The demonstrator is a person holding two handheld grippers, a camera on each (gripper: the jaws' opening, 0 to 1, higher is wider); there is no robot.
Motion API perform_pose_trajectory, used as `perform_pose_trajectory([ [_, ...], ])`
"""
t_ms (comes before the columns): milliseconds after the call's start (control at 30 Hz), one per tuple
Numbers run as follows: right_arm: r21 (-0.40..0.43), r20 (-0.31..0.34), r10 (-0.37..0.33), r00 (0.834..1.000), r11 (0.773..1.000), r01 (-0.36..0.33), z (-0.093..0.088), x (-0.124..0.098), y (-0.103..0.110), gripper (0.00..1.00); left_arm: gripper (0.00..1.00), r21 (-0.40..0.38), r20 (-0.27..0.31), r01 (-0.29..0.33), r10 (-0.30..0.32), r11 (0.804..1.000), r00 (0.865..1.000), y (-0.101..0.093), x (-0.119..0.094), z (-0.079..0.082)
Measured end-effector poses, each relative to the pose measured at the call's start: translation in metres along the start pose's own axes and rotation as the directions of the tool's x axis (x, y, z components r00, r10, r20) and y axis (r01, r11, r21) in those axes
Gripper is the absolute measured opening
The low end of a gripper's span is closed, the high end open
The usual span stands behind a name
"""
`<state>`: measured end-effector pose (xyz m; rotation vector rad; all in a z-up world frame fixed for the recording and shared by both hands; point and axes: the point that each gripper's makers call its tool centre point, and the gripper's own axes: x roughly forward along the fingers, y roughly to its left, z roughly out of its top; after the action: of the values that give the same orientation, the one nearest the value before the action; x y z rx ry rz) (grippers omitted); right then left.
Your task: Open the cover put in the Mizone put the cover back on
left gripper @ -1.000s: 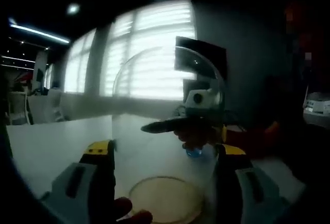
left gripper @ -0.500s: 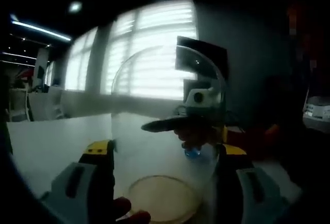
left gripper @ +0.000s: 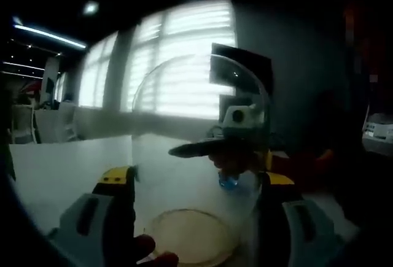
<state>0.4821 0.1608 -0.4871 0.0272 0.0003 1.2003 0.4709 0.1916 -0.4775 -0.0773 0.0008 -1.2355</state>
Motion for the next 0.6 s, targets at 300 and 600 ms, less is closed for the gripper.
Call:
perform_pose_trajectory([
  [300, -0.016, 0.005, 0.022, 1.000, 1.000, -0.022, 0.001, -0.001, 0.011, 0.87, 0.71, 0.015, -0.027, -0.025, 0.025, 1.000, 0.999, -0.010, -0.007, 0.000],
  [600, -0.043, -0.006, 0.025, 1.000, 0.999, -0.025, 0.001, -0.003, 0.018, 0.87, 0.71, 0.039, -0.033, -0.024, 0.026, 0.999, 0.999, -0.017, -0.009, -0.001],
])
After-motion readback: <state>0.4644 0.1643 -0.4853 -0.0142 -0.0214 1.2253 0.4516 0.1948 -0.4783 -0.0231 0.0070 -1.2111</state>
